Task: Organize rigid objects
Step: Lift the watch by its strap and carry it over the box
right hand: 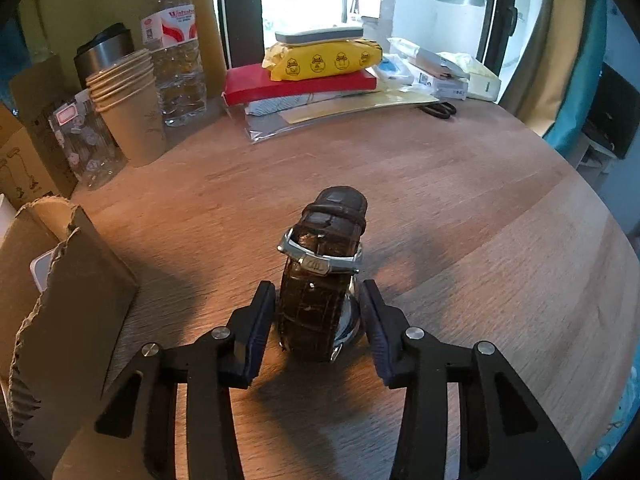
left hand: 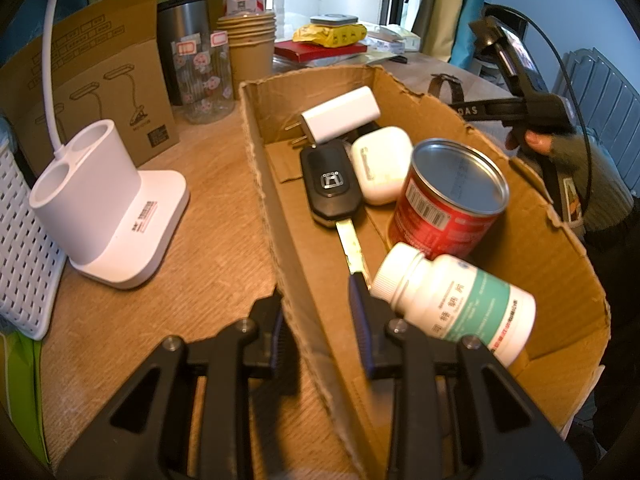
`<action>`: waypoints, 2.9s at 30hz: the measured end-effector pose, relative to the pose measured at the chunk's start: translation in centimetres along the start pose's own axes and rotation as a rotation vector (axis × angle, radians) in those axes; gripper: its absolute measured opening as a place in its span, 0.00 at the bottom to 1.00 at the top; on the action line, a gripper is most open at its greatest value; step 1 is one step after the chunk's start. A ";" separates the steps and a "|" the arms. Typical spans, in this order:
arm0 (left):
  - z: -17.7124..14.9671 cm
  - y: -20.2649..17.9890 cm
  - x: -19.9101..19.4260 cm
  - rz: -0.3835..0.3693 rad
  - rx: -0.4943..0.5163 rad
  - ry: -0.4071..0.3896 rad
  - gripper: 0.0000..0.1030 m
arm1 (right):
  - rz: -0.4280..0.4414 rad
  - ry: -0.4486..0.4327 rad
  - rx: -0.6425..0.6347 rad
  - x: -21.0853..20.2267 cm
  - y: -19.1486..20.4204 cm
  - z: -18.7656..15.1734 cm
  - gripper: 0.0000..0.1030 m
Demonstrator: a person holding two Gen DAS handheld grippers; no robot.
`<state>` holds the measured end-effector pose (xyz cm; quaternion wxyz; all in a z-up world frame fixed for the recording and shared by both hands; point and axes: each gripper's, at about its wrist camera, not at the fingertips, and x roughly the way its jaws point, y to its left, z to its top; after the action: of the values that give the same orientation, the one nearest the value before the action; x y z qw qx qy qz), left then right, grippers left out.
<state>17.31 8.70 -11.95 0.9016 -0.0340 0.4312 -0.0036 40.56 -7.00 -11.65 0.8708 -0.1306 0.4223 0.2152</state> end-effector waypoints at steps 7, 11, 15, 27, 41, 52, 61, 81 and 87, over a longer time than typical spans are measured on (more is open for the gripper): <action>0.0 0.1 0.0 -0.001 0.000 0.000 0.29 | 0.042 -0.014 0.003 -0.6 0.3 -0.4 0.44; 0.0 0.1 0.0 0.000 0.000 0.000 0.29 | 0.036 -0.030 -0.008 -1.3 1.1 -0.9 0.44; 0.0 0.1 -0.1 -0.001 0.000 0.000 0.29 | 0.054 -0.044 -0.032 -2.4 2.2 -1.4 0.44; 0.0 0.1 -0.1 0.000 0.000 0.000 0.29 | 0.105 -0.143 -0.058 -7.1 4.4 -0.9 0.43; 0.0 0.1 -0.1 -0.001 0.000 0.000 0.29 | 0.119 -0.276 -0.095 -12.9 5.9 0.2 0.15; 0.0 0.3 -0.2 -0.002 -0.001 0.000 0.29 | 0.124 -0.246 -0.152 -12.1 7.5 0.2 0.15; 0.0 0.3 -0.2 -0.002 -0.002 0.000 0.29 | 0.104 -0.102 -0.072 -5.7 4.5 -0.8 0.24; 0.0 0.2 -0.1 -0.002 -0.001 0.000 0.29 | 0.080 -0.070 -0.158 -2.5 5.9 -1.0 0.21; 0.0 0.3 -0.1 -0.002 -0.001 0.000 0.29 | 0.051 -0.139 -0.139 -5.0 5.3 -0.4 0.21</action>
<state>17.19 8.96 -11.86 0.9017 -0.0351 0.4310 -0.0042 34.96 -3.85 -8.18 0.8811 -0.1647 0.3478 0.2747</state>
